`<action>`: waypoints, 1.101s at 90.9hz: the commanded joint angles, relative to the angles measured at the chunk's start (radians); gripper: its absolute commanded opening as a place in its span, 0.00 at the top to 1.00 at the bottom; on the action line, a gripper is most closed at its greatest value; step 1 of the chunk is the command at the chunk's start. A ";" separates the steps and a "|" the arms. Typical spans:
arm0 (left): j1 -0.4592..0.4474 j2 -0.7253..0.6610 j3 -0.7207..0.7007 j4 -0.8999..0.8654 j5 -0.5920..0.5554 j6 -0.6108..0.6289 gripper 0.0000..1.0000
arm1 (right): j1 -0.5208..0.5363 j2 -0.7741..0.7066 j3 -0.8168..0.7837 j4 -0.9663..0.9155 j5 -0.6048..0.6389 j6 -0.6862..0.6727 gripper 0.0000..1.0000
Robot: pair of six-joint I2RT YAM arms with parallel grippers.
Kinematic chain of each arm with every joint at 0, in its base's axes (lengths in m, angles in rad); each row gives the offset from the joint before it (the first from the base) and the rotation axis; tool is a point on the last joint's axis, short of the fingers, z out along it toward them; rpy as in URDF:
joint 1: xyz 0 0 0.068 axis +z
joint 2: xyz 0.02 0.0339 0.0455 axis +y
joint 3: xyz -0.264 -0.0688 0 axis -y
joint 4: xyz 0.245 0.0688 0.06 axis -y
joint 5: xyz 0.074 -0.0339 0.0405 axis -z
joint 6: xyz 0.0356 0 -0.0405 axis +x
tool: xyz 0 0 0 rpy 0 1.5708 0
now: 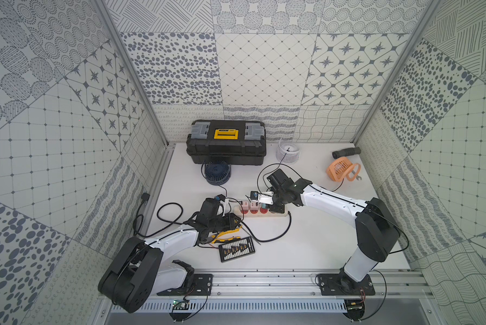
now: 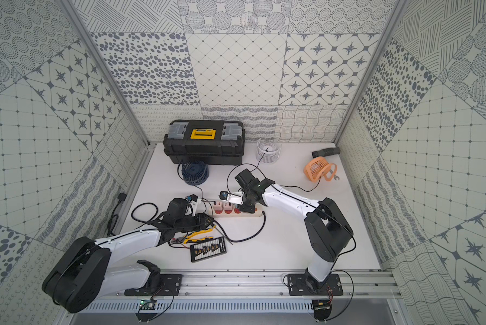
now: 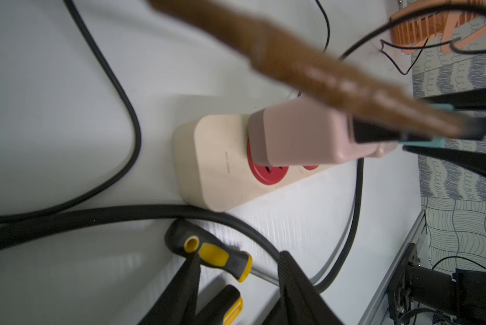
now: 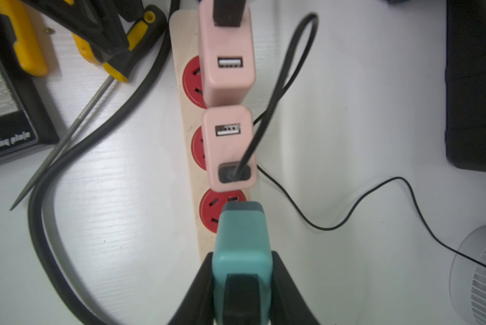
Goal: Plug the desk fan into the power strip
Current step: Insert the plug into the socket.
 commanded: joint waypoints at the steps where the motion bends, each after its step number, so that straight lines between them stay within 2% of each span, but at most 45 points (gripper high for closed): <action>1: 0.015 0.009 0.013 0.060 -0.021 0.037 0.54 | 0.004 0.017 0.036 0.006 -0.023 -0.030 1.00; 36: 0.021 -0.001 0.014 0.057 -0.012 0.030 0.55 | 0.004 0.051 0.053 -0.054 -0.034 -0.048 1.00; 69: 0.033 0.007 0.030 0.068 -0.017 0.041 0.55 | 0.011 0.123 0.091 -0.104 0.050 -0.094 1.00; 85: 0.050 0.033 0.044 0.082 -0.019 0.055 0.56 | 0.037 0.189 0.113 -0.139 0.187 -0.147 1.00; 100: 0.063 0.078 0.064 0.110 0.000 0.066 0.59 | 0.038 0.235 0.147 -0.145 0.182 -0.159 1.00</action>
